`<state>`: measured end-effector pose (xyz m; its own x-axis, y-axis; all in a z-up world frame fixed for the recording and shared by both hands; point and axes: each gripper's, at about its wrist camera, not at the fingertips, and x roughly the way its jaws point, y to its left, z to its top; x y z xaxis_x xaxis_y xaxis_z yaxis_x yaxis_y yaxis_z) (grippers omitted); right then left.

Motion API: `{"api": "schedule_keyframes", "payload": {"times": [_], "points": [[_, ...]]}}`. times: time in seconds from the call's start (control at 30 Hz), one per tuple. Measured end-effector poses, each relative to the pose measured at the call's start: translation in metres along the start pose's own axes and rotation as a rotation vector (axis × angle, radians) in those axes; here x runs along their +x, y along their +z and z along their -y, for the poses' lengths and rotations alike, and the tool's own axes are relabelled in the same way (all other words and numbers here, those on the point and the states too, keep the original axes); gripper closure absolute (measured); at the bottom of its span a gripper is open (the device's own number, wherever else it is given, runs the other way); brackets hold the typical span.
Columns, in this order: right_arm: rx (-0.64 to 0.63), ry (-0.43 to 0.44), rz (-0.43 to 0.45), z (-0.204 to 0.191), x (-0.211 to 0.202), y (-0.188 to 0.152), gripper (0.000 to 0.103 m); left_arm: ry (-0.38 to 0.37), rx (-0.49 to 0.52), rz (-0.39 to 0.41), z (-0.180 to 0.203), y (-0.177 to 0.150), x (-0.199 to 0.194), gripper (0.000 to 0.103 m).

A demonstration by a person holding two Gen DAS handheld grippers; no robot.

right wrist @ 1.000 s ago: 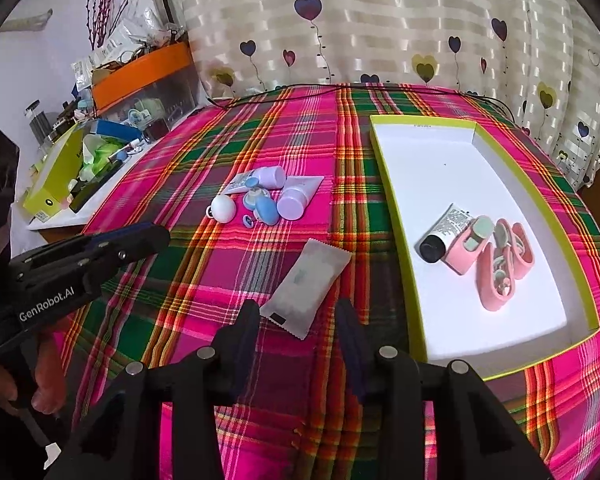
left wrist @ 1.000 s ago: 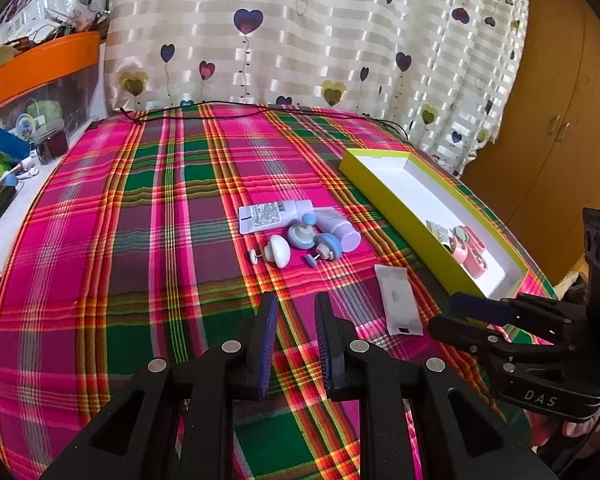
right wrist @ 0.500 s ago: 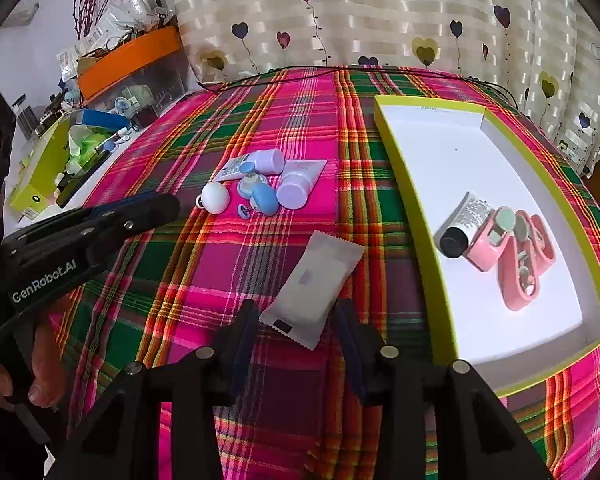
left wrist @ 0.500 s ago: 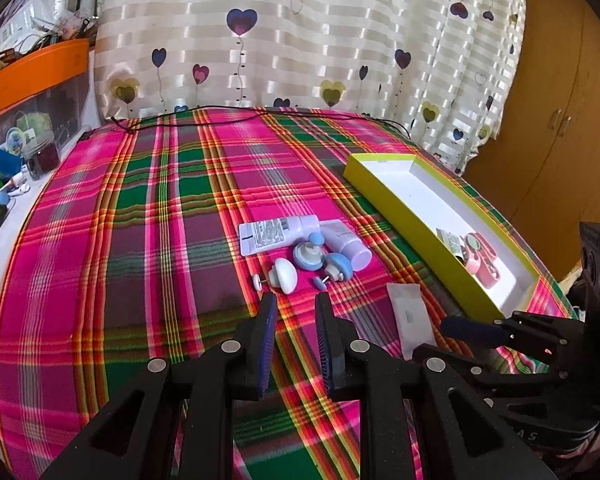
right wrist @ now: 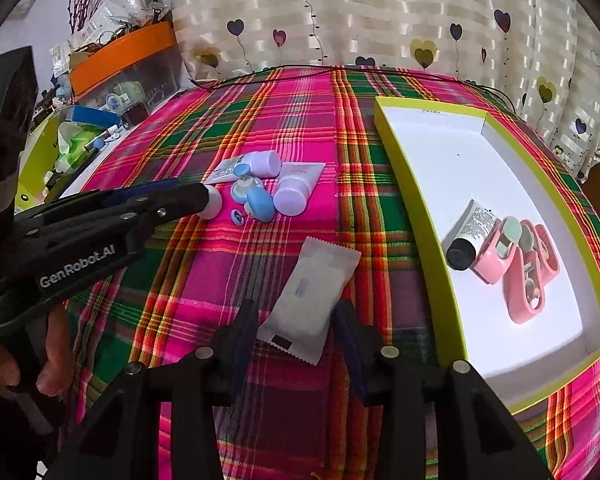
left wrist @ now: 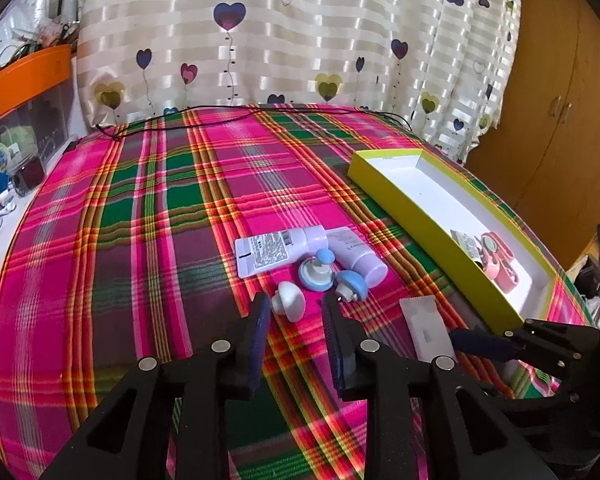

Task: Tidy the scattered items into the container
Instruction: 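Grasp the white sachet with the right tool while the left tool grasps a white round cap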

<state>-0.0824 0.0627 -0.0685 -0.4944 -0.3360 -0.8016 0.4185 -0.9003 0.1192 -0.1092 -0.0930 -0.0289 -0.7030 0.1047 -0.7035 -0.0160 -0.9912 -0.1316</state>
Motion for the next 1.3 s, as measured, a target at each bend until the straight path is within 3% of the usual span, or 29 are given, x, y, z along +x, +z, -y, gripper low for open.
{"api": "schedule_keyframes", "payload": {"times": [0.33,0.47,0.73,0.83,0.93,1.3], "points": [[-0.026,-0.021,0.003,-0.001,0.002,0.001,0.062,0.024,0.026,-0.024,0.003,0.003,0.021,0.075],[-0.036,-0.038,0.004,0.0,0.002,0.001,0.07,0.041,0.031,-0.021,0.004,0.004,0.024,0.075],[-0.034,-0.025,0.008,0.003,0.001,0.001,0.072,0.062,0.051,-0.063,0.009,0.004,0.033,0.075],[-0.031,-0.02,0.007,0.004,0.001,0.001,0.073,0.059,0.049,-0.061,0.009,0.003,0.032,0.075],[-0.029,-0.015,0.007,0.005,0.0,0.0,0.073,0.06,0.044,-0.049,0.008,0.003,0.03,0.083],[-0.024,0.011,0.011,0.004,-0.004,-0.002,0.073,0.054,0.045,-0.033,0.012,-0.001,0.021,0.083]]}}
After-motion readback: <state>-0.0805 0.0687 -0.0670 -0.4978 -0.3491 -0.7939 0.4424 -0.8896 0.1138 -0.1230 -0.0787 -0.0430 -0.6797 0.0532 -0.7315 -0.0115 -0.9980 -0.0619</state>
